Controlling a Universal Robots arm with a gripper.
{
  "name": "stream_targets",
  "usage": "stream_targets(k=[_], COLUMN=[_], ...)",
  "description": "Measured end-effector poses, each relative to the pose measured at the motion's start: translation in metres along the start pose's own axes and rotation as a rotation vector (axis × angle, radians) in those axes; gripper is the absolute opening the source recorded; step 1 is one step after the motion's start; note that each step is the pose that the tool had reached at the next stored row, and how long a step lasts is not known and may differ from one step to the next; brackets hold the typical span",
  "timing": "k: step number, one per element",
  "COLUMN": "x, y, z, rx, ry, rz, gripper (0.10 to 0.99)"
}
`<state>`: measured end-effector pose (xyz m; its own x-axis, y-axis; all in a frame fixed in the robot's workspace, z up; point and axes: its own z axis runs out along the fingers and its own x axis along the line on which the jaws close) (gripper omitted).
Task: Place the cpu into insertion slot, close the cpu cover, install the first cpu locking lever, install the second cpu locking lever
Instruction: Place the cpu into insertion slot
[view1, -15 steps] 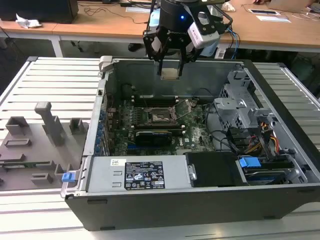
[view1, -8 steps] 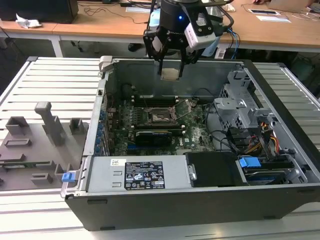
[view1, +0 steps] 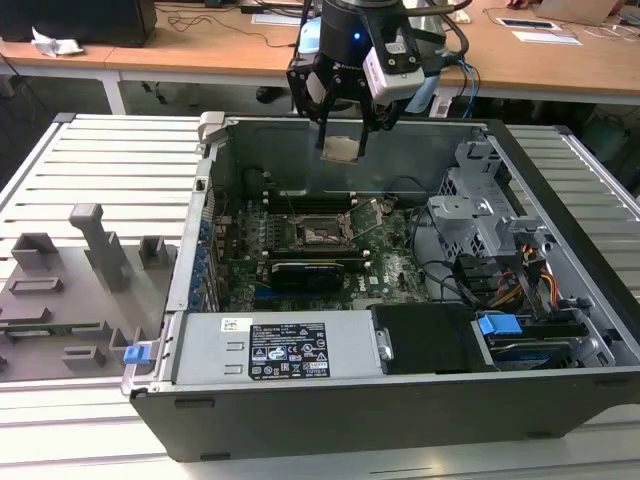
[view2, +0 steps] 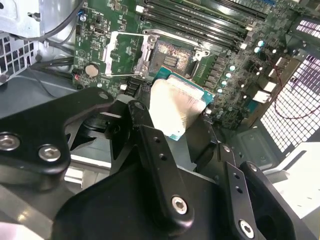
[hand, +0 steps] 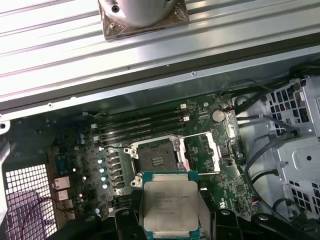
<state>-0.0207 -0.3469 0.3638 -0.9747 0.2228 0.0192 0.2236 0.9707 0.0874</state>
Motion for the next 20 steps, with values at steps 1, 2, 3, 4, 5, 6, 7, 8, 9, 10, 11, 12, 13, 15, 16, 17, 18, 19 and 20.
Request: stream_targets(k=[1,2,3,4,5,6,7,8,9,10,11,12,13,15,16,17,18,19,20], x=[-0.0001,-0.0001,-0.0001,-0.0001,-0.0001,-0.0001,-0.0001,-0.0001,-0.0001,-0.0001,-0.0001,-0.0001,-0.0001,-0.0001,-0.0001,-0.0001,-0.0001,-0.0001,-0.0001], y=[-0.0001,-0.0001,-0.0001,-0.0001,-0.0001,-0.0001,-0.0001,-0.0001,-0.0001,-0.0002,-0.0002,-0.0002,-0.0002,-0.0002,-0.0002,-0.0002,-0.0002,-0.0002,-0.0003], z=[0.0006,0.0008,0.0009,0.0010,0.0010,0.0010,0.0011,0.0012,0.0013,0.0013,0.0015,0.0015,0.0016,0.0018,0.0020,0.0021,0.0025,0.0027,0.0030], rx=[0.000,0.000,0.000,0.000,0.000,0.000,-0.001,-0.001,-0.002,-0.002,-0.003,-0.003,-0.003,-0.003,-0.004,-0.004,-0.004,-0.004,-0.004], ry=[0.0000,0.0000,-0.0002,-0.0007,-0.0012,-0.0017,-0.0046,-0.0064,-0.0082,-0.0099,-0.0121,-0.0135,-0.0146,-0.0172,-0.0188,-0.0197,-0.0208,-0.0212,-0.0213], rz=[0.000,0.000,0.002,0.008,0.013,0.020,0.053,0.073,0.093,0.112,0.137,0.153,0.165,0.193,0.212,0.223,0.236,0.240,0.240], gripper=[0.529,0.529,0.529,0.529,0.529,0.529,0.529,0.529,0.529,0.529,0.529,0.529,0.529,0.529,0.529,0.529,0.529,0.529,0.529])
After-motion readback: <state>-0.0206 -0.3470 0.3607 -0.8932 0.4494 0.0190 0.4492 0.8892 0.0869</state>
